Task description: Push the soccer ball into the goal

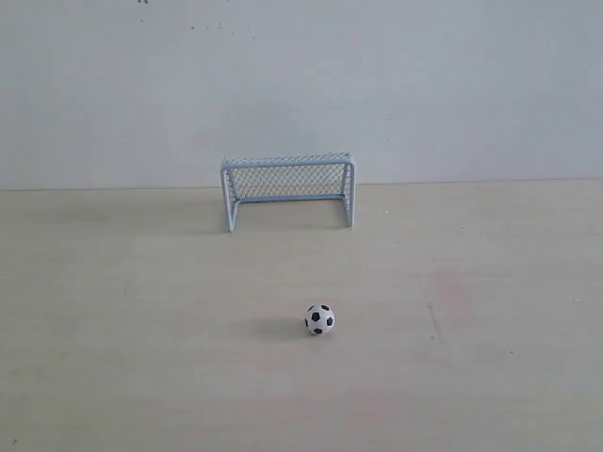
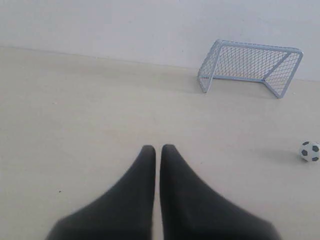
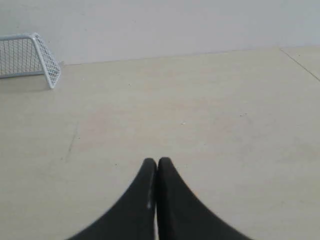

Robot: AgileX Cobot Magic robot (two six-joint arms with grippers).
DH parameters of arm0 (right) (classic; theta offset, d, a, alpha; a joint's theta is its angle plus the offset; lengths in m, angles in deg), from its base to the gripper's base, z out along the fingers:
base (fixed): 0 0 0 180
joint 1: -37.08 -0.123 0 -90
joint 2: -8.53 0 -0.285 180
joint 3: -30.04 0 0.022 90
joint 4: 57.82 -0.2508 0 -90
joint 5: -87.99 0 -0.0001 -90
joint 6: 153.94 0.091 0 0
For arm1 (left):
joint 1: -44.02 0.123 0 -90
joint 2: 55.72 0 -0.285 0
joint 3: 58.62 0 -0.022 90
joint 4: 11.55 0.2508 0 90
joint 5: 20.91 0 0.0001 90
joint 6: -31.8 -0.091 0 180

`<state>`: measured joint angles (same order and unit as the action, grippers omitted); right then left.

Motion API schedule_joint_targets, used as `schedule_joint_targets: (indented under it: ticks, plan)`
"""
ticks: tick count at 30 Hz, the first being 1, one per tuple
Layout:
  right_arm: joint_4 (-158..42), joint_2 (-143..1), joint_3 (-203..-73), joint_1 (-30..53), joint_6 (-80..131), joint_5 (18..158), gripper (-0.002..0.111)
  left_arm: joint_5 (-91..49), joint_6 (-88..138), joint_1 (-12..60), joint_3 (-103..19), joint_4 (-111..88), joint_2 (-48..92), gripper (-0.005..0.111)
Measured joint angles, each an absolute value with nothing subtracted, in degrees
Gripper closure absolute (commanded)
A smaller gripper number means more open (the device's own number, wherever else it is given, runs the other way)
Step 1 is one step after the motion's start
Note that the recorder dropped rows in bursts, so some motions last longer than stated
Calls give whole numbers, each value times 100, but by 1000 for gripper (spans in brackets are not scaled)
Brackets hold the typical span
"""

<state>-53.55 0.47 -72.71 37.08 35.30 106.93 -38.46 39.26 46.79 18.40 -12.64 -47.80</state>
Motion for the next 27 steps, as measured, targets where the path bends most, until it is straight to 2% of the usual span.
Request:
schedule_joint_targets:
  ticks: [27]
  plan:
    - [-5355, 47, -7271, 3708, 3491, 10431, 109, -3846, 3926, 4679, 1840, -1264, -4780, 102]
